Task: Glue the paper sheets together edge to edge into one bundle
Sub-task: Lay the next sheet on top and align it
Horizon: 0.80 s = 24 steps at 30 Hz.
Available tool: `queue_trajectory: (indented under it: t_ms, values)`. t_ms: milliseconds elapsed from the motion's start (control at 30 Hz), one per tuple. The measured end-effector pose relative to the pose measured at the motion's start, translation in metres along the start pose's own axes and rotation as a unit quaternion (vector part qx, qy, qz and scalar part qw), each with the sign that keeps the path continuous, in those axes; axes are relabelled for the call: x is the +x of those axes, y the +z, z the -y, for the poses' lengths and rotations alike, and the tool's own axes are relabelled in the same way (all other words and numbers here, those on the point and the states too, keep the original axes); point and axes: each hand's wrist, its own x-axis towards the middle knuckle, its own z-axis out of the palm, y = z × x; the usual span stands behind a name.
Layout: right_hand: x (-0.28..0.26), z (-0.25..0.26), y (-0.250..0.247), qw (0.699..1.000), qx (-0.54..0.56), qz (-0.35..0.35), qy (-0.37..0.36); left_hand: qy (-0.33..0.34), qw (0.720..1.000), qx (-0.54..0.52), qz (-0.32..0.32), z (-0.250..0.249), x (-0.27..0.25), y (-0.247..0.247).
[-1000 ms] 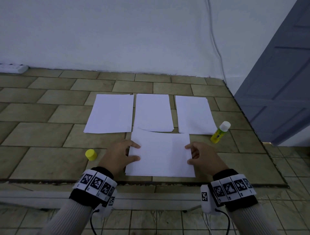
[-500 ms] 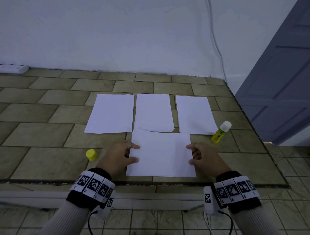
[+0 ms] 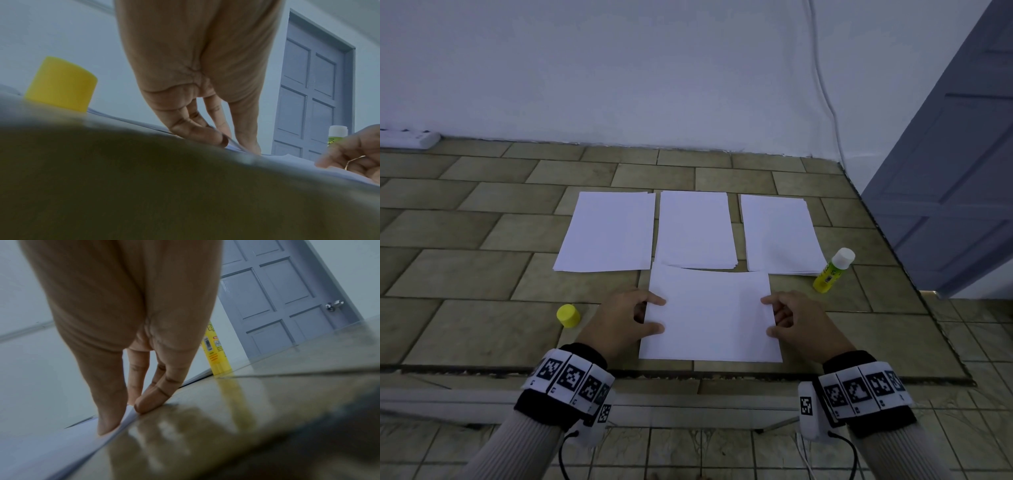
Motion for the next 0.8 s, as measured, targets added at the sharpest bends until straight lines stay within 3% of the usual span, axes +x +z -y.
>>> queue_trajectory:
  t_ms: [533, 733, 800]
  values:
    - [0.000, 0.002, 0.000, 1.000, -0.020, 0.002, -0.003, -0.002, 0.999, 0.035, 0.005, -0.002, -0.001, -0.001]
    - [0.001, 0.007, 0.006, 0.991, -0.132, 0.020, 0.004, -0.002, 0.978, 0.209, 0.011, -0.004, 0.002, 0.000]
    - [0.001, 0.011, 0.007, 0.986, -0.167, 0.023, 0.005, 0.012, 0.975, 0.223, -0.005, -0.006, 0.003, 0.006]
